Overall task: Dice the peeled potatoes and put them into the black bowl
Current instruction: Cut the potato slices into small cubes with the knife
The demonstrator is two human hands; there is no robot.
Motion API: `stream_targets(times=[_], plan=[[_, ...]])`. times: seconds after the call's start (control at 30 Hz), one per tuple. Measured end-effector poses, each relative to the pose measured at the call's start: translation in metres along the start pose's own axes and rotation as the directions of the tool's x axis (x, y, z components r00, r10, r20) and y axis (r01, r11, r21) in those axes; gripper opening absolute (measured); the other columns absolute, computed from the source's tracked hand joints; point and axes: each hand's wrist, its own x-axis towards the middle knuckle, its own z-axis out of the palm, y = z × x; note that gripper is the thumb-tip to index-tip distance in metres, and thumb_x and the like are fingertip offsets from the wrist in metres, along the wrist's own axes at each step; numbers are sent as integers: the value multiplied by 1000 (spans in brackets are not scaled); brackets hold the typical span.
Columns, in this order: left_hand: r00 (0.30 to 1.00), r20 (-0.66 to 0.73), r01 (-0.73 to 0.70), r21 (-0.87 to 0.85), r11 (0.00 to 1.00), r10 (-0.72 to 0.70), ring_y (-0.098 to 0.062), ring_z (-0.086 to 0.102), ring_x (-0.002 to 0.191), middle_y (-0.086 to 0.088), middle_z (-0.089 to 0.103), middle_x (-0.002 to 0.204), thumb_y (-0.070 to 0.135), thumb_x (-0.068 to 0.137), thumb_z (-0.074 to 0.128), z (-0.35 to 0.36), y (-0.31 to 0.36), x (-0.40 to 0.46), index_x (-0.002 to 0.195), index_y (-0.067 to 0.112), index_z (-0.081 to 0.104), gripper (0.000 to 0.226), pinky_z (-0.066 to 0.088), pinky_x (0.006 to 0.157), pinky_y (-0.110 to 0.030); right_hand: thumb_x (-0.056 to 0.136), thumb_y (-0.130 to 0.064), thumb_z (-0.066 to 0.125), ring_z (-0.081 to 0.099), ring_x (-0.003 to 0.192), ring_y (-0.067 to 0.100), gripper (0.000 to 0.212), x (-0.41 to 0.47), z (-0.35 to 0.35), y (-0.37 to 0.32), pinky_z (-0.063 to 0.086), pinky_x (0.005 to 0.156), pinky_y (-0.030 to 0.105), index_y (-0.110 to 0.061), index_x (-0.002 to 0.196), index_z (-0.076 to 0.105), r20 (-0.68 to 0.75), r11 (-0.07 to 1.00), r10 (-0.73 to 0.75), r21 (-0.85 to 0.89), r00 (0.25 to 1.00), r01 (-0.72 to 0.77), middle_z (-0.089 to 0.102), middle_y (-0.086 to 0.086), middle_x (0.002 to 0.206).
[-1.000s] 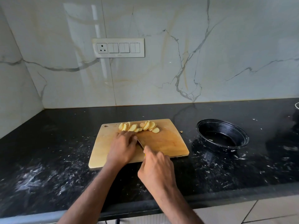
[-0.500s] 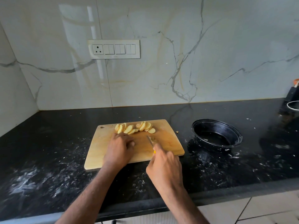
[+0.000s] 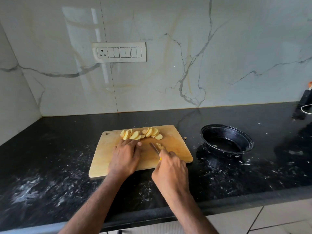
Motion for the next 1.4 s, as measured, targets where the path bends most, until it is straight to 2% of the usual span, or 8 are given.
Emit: stream_targets(times=[0.27, 0.47, 0.67, 0.87, 1.0, 1.17, 1.27, 1.4], plan=[[1000, 14, 2, 8, 1000, -2, -22, 49, 117, -1, 65, 124, 45, 105, 32, -1, 0, -1, 118, 20, 66, 45, 39, 95, -43, 88, -19, 62, 68, 90, 17, 32, 1, -3, 4, 52, 79, 29, -19, 120, 63, -46, 992, 125, -18, 991, -126, 70, -2, 106], [1000, 5, 3, 14, 1000, -3, -23, 50, 115, -1, 65, 123, 41, 106, 34, -1, 1, 0, 114, 20, 66, 40, 40, 92, -43, 87, -16, 66, 69, 87, 16, 24, 1, 3, -2, 54, 77, 29, -18, 111, 65, -26, 999, 28, -18, 999, -29, 70, -1, 103], [1000, 14, 7, 4, 1000, -8, -21, 49, 115, -1, 65, 124, 41, 106, 32, -3, 2, -2, 115, 21, 66, 40, 40, 93, -42, 88, -16, 62, 69, 91, 18, 28, 4, 0, 7, 53, 79, 30, -20, 116, 65, -67, 984, 180, 8, 981, -180, 69, -3, 103], [1000, 23, 12, -13, 1000, -12, -20, 49, 117, -1, 64, 127, 41, 106, 34, -4, 2, -2, 119, 21, 65, 39, 39, 95, -42, 90, -15, 62, 68, 93, 18, 27, 6, -3, 13, 52, 82, 31, -17, 117, 63, -82, 973, 233, 19, 969, -232, 68, 0, 106], [999, -16, 28, -98, 995, -30, -23, 54, 107, -6, 68, 114, 36, 106, 40, -2, 0, -2, 106, 17, 68, 34, 44, 92, -43, 89, -12, 62, 68, 89, 19, 25, 6, -3, 14, 53, 80, 32, -15, 113, 64, -81, 977, 213, 23, 974, -212, 68, 0, 100], [971, -90, 184, -313, 932, -222, -12, 57, 97, -5, 69, 115, 8, 98, 55, -14, 2, 4, 118, 8, 70, 25, 44, 86, -23, 88, -11, 63, 68, 90, 19, 24, 8, -3, 15, 53, 79, 32, -15, 111, 64, -77, 974, 228, 18, 971, -228, 68, 0, 101], [924, -98, 313, -366, 877, -371, -12, 61, 92, -2, 69, 108, 5, 90, 64, -22, -6, 12, 116, 10, 69, 27, 47, 78, -21, 86, -8, 66, 68, 87, 20, 24, 8, -2, 14, 53, 77, 32, -13, 108, 65, -97, 979, 205, 29, 974, -203, 69, 2, 98], [892, -120, 369, -364, 855, -436, -18, 62, 92, -6, 69, 109, 7, 83, 76, -30, -20, 28, 112, 12, 72, 29, 51, 80, -26, 84, -6, 69, 68, 80, 18, 23, 12, 6, 6, 52, 70, 28, -13, 106, 66, -87, 999, 32, 31, 996, -29, 69, 1, 97]])
